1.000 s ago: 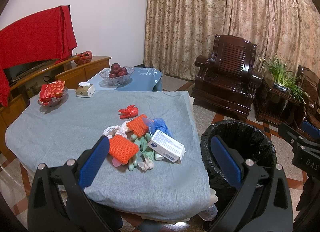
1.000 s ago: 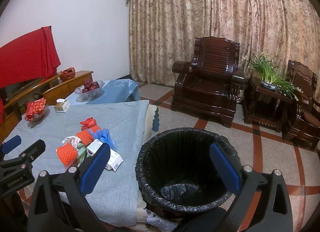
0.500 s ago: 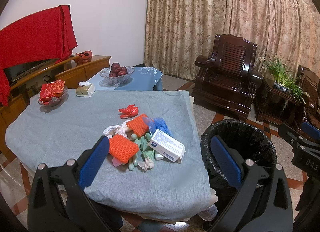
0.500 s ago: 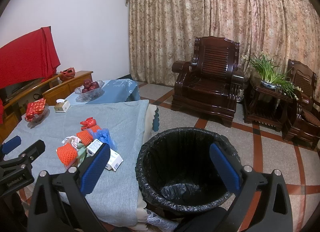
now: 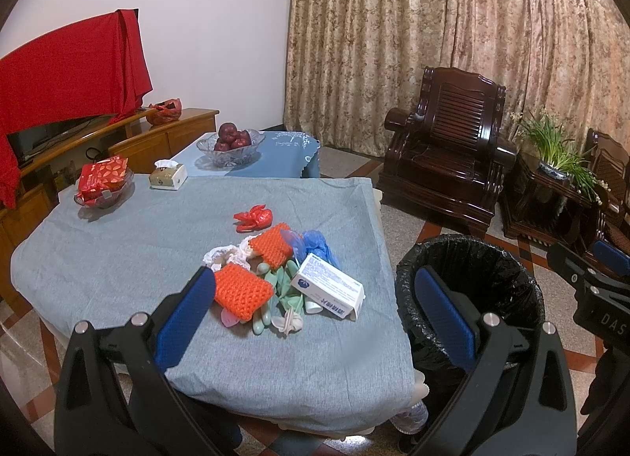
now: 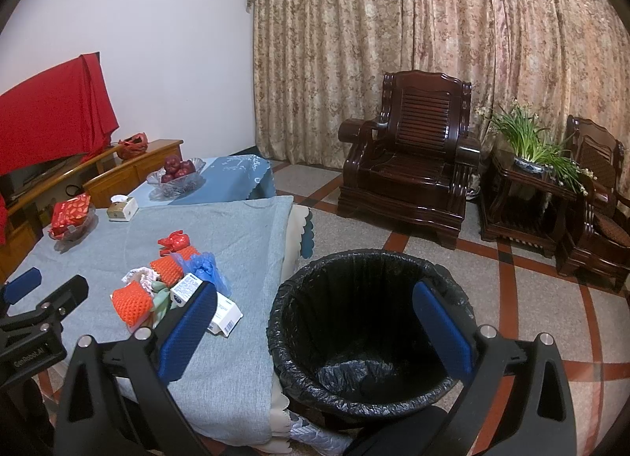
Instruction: Collect trash
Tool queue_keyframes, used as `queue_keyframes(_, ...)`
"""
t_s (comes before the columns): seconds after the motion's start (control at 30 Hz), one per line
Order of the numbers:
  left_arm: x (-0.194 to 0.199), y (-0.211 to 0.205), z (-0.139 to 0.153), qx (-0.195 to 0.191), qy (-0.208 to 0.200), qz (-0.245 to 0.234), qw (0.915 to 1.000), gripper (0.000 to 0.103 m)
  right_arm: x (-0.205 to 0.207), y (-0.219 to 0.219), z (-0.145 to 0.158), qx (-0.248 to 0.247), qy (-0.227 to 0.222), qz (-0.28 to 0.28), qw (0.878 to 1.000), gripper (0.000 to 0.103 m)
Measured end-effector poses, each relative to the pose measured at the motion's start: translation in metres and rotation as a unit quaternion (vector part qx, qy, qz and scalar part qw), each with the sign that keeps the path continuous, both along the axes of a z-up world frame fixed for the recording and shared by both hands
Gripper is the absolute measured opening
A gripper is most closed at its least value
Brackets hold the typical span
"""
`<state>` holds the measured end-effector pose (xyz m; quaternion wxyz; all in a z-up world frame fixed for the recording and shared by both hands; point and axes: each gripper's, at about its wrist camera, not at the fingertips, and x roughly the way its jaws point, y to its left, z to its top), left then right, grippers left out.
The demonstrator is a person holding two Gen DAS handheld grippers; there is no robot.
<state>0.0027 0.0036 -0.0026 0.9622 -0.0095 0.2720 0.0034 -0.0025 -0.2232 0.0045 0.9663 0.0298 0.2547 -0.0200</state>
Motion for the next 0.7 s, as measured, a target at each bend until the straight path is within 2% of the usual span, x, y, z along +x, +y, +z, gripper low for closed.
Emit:
queue_keyframes(0.67,0.001,0.0,0.0,-0.001,0.002,0.0,1.0,0.098,0.001,0.0,-0.001,0.001,0.001,0.002,1.0,0.097)
queue_keyframes(0.7,0.003,0.002,-0.01,-0.002,0.003,0.0,1.0,0.098,0.002,0.0,-0.001,0.001,0.001,0.003,1.0,0.097)
